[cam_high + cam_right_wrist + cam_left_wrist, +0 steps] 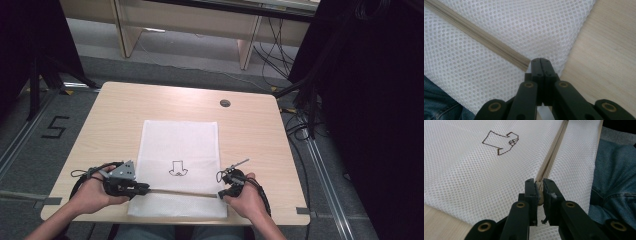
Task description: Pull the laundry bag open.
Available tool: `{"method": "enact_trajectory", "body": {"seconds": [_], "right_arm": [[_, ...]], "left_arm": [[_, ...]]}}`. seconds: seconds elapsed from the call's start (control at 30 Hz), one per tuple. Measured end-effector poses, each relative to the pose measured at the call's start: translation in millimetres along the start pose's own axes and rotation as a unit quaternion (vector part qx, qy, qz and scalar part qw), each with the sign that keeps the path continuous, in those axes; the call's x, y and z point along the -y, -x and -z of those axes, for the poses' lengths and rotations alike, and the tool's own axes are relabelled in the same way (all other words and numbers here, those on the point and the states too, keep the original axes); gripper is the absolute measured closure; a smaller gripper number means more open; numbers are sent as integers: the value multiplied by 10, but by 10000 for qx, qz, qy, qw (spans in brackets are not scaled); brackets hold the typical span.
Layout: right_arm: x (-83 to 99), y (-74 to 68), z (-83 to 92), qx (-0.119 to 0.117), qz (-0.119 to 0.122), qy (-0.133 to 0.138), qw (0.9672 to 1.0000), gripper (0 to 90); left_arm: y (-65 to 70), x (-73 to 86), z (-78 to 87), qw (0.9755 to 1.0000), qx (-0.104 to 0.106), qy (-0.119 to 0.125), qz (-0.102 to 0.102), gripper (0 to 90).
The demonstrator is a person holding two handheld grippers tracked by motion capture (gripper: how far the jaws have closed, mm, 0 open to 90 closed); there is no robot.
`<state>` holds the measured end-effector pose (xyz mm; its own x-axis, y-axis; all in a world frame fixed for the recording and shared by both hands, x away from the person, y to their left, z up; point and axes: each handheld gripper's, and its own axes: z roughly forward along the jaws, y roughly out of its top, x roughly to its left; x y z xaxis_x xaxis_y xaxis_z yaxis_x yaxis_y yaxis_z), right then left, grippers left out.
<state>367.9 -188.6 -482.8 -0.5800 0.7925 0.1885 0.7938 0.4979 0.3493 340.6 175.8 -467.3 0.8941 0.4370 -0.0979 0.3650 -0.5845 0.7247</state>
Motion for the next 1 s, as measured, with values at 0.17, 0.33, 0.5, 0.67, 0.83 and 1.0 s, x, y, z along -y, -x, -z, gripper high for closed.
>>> {"method": "enact_trajectory", "body": {"seconds": [0.17, 0.33, 0.5, 0.67, 0.83, 1.0], "right_arm": [[0, 3, 0, -20, 3, -9, 10000, 900], [2, 1, 3, -10, 17, 8, 10000, 900], [1, 0, 2, -12, -25, -22, 10000, 900], [1, 2, 0, -8, 9, 1, 10000, 900], [4, 4, 1, -18, 40, 7, 10000, 900], [4, -1, 0, 8, 30, 25, 10000, 900]], "left_arm": [[-4, 4, -1, 10000, 18, -8, 10, 818], [-19, 11, 17, 10000, 11, -19, -20, 819], [-26, 39, 45, 10000, 20, 13, 42, 818], [-26, 41, 48, 10000, 11, -17, 13, 818], [-49, 54, 66, 10000, 13, -24, -69, 818], [-36, 60, 72, 10000, 24, 20, -40, 818]]}}
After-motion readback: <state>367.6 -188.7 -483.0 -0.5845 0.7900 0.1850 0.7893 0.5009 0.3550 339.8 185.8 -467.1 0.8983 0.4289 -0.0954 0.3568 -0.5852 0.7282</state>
